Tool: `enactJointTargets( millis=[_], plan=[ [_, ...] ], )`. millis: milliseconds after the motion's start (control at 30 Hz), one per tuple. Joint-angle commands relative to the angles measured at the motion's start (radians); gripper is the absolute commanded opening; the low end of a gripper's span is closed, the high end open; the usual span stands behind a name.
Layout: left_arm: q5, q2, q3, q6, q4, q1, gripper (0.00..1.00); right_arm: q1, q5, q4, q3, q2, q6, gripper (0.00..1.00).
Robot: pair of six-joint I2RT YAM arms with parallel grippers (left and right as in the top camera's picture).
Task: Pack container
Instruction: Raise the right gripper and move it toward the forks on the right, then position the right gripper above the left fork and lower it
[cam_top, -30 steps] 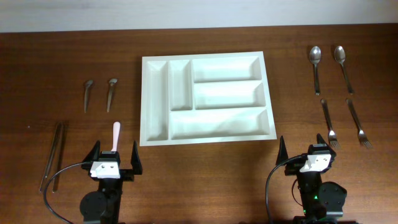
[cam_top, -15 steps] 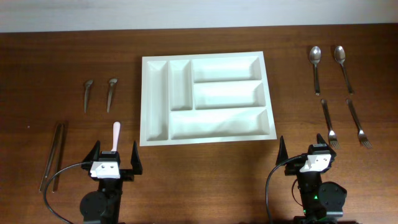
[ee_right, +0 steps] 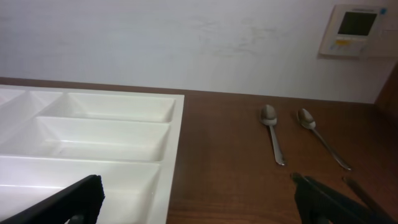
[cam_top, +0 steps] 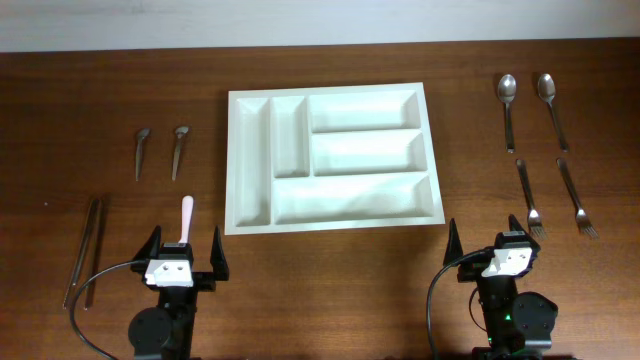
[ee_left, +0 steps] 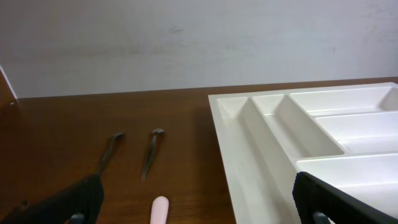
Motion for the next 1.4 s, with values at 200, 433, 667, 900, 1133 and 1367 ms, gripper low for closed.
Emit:
enactJointTargets(
  millis=[200, 433, 667, 900, 1133, 1367],
  plan=[
    [0.014, -0.009, -0.001, 0.015, -0.008, 0.002, 0.99, 0.009, 0.235, -0.081, 0.325, 0.143, -0.016, 0.99],
    [0.014, -0.009, -0.001, 0.015, -0.008, 0.002, 0.99, 0.001, 0.212, -0.455, 0.934, 0.753, -0.210, 0.99],
    [0.014, -0.009, -0.001, 0.015, -0.008, 0.002, 0.99, -0.085, 0.196, -1.053, 1.795, 1.405, -0.235, 0.99],
    [0.014, -0.009, -0.001, 0.015, -0.008, 0.002, 0.99, -0.231, -0.138, -1.479, 2.515, 1.912, -0.389, 0.99],
    [0.014, -0.009, -0.001, 0.015, -0.008, 0.002, 0.99, -0.300, -0.140, -1.557, 2.641, 2.130, -0.388, 0.99],
    [0.014, -0.009, -0.001, 0.015, -0.008, 0.002, 0.99, -0.298, -0.140, -1.559, 2.640, 2.205, -0.388, 0.99]
  ],
)
